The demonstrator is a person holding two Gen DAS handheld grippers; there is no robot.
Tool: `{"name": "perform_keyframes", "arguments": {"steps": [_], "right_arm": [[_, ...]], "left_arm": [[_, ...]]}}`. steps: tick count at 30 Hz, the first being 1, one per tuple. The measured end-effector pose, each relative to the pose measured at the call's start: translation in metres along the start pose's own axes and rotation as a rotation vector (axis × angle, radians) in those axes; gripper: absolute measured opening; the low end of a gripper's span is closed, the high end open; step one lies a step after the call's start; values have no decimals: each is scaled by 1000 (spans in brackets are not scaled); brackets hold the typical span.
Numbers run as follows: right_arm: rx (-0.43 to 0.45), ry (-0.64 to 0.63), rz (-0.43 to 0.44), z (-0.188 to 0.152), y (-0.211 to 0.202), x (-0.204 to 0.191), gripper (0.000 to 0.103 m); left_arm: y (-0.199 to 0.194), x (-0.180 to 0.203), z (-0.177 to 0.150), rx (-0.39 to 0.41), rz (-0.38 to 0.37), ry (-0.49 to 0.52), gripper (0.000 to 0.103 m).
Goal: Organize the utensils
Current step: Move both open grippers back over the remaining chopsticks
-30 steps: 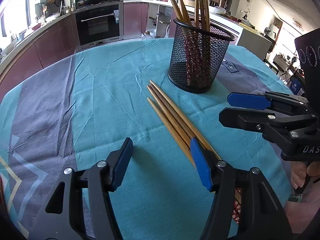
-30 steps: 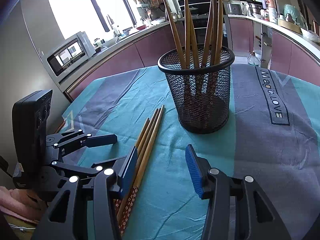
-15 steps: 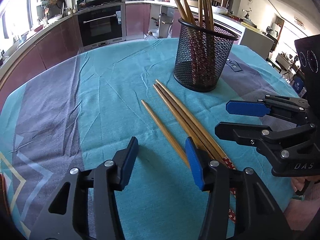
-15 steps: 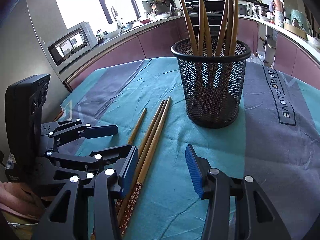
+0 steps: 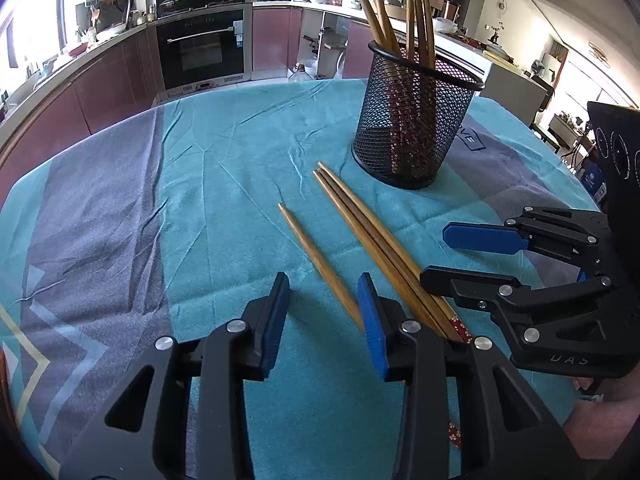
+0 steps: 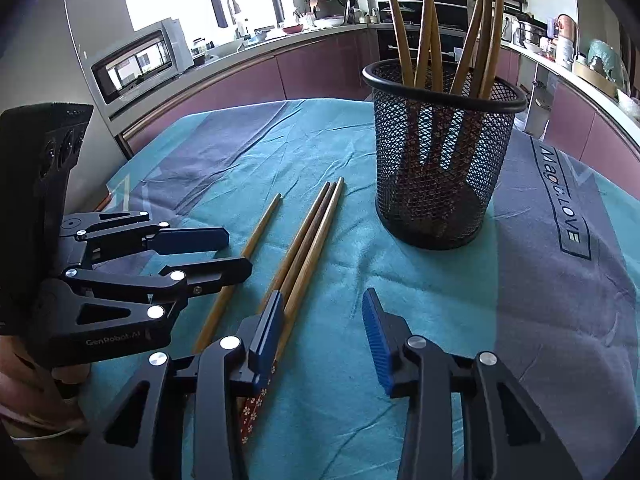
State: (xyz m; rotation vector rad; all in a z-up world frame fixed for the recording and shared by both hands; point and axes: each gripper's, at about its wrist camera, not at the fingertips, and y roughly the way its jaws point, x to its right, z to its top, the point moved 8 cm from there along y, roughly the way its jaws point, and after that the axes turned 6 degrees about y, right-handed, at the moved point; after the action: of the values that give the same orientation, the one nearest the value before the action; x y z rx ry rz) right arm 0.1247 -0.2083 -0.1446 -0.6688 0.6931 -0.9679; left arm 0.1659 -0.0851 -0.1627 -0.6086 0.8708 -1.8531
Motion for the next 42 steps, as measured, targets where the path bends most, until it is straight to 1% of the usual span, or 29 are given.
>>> {"name": "perform_keyframes", "arguments": {"steps": [9,11,12,30,37,39,42], "right_arm": [[-1,-21,-33,0,2,1,38],[-6,-24,-51,-1,4,2,33],[-6,-29,-56,-1,4,3,33],[0,-21,-56,8,10,3,31],[0,-21,-59,11,12,5,25],[-1,-19,-59,12,13,5,23],[-1,-13,-57,13,15,5,21]], "left_arm": [[1,0,0,0,-4,-4,33],[1,1,1,0,-4,-2,33],[1,1,1,1,-7,-1,32],[7,2,4,0,4,1,33],[8,2,5,-1,11,3,33],[8,1,6,-2,13,0,29],[9,0,7,-1,9,-11,27]]}}
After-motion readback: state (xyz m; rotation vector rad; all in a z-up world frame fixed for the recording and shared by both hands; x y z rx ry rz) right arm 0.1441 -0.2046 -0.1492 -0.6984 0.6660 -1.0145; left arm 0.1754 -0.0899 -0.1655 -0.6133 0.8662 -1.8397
